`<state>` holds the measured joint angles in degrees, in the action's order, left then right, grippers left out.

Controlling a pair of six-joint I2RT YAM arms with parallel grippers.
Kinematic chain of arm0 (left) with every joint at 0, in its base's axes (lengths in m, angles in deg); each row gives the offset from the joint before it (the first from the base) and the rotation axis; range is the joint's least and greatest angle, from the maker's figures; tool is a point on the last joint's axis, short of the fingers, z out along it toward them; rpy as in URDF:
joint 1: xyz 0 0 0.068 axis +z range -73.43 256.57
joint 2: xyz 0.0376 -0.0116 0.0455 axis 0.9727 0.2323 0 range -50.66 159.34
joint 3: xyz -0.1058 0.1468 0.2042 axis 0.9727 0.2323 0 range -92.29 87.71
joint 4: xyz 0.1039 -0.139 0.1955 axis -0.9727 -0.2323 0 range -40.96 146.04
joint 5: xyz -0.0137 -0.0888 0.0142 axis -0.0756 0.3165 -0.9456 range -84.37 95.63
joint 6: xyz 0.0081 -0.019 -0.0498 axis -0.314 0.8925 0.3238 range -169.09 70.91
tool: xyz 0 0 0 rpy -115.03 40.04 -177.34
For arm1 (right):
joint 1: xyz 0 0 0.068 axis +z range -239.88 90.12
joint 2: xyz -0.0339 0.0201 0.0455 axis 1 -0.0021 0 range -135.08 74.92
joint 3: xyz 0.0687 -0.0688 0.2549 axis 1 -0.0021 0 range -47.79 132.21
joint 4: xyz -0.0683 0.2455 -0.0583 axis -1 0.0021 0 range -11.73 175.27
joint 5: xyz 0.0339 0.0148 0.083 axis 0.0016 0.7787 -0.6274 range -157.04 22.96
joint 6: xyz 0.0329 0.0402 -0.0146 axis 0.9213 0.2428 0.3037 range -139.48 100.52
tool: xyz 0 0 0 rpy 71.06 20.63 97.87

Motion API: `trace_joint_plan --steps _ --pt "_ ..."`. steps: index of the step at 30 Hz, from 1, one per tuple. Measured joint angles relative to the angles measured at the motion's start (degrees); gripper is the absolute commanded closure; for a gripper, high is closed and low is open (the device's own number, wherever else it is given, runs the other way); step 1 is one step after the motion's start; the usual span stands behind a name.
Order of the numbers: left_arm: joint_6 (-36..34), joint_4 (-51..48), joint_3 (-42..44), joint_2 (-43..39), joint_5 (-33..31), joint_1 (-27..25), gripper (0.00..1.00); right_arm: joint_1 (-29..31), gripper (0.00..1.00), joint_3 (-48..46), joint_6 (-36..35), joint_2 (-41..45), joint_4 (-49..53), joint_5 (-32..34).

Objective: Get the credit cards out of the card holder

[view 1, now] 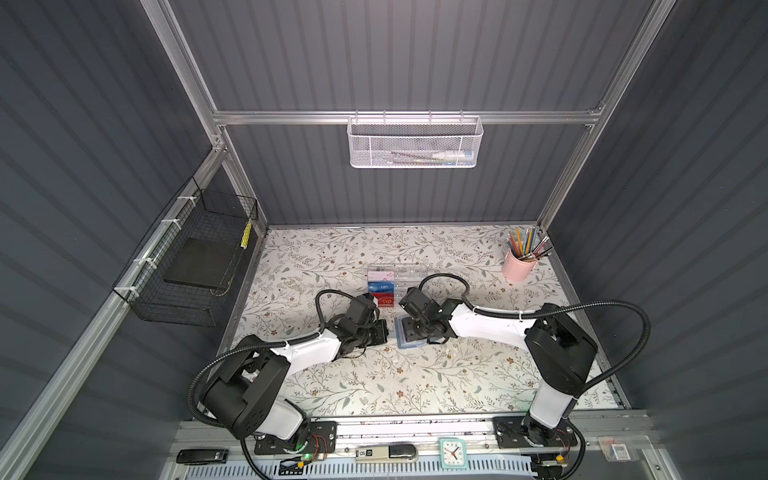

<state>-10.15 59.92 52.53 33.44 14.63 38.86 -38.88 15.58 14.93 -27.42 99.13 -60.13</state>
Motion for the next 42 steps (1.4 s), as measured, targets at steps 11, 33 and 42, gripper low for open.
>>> trace_joint_plan --steps 11,33,42 --pt "-0.02 0.0 0.0 0.0 0.0 0.24 1.0 0.17 0.44 1.14 -0.13 -1.11 0.55 1.25" --pt "-0.02 0.0 0.0 0.0 0.04 0.33 1.0 -0.96 0.44 -2.56 -1.09 5.14 3.37 6.16" --pt "-0.02 0.0 0.0 0.02 0.04 0.33 1.0 -3.5 0.44 -6.45 -1.62 8.59 4.26 7.63"
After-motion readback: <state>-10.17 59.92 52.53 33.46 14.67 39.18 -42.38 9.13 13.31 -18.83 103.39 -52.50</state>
